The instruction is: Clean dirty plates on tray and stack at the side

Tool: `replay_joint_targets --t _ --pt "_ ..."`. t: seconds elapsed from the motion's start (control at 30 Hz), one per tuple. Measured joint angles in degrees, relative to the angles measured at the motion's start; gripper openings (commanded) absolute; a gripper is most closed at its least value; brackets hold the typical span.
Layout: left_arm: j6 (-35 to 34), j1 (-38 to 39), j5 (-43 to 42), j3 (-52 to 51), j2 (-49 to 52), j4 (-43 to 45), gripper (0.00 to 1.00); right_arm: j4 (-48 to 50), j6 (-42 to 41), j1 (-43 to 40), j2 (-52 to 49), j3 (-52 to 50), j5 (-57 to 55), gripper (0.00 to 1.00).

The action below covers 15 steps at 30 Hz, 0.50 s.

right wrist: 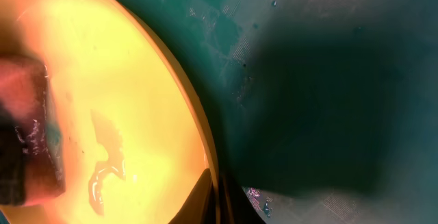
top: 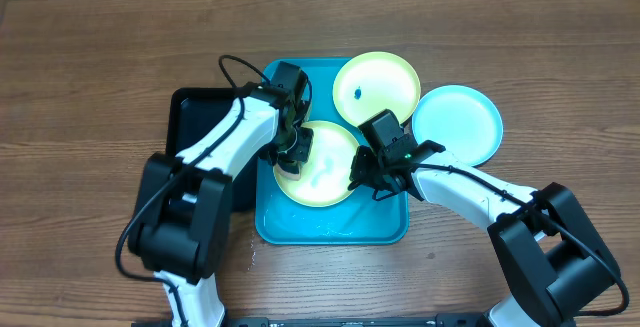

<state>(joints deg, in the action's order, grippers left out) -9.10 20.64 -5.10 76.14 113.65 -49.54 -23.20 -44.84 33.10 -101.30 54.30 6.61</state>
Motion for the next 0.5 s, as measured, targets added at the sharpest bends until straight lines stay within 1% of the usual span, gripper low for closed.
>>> replay_joint_targets --t 0.03,0.07,0.13,0.2,0.4,0.43,0.47,0.5 --pt "-0.02 0.0 -0.24 0.24 0.37 -0.2 0.04 -0.02 0.02 0.0 0.0 0.0 0.0 0.05" --pt "-0.02 -0.02 -0.28 0.42 0.48 -0.35 0.04 0.0 0.02 0.0 0.0 0.0 0.0 0.09" --pt "0.15 -0.07 -1.53 0.9 0.83 -1.2 0.04 0.0 -0.04 0.0 0.0 0.0 -0.02 0.11" --pt "0.9 -0.28 -3.72 1.11 1.07 -1.9 0.04 -0.09 0.07 -0.02 0.0 0.0 -0.17 0.11" --pt "3.69 -0.44 -14.53 1.09 1.14 -4.13 0.05 -0.07 0.04 -0.02 0.0 0.0 -0.48 0.11" --pt "3.76 -0.46 -15.69 1.09 1.09 -4.24 0.04 -0.07 0.09 0.0 0.0 0.0 -0.48 0.15" --pt "3.78 -0.55 -16.74 1.09 0.87 -4.26 0.04 -0.07 0.09 0.0 0.0 0.0 -0.48 0.26" --pt "3.78 -0.68 -17.66 1.09 0.2 -4.22 0.04 0.02 0.04 0.0 0.0 0.0 -0.42 0.31"
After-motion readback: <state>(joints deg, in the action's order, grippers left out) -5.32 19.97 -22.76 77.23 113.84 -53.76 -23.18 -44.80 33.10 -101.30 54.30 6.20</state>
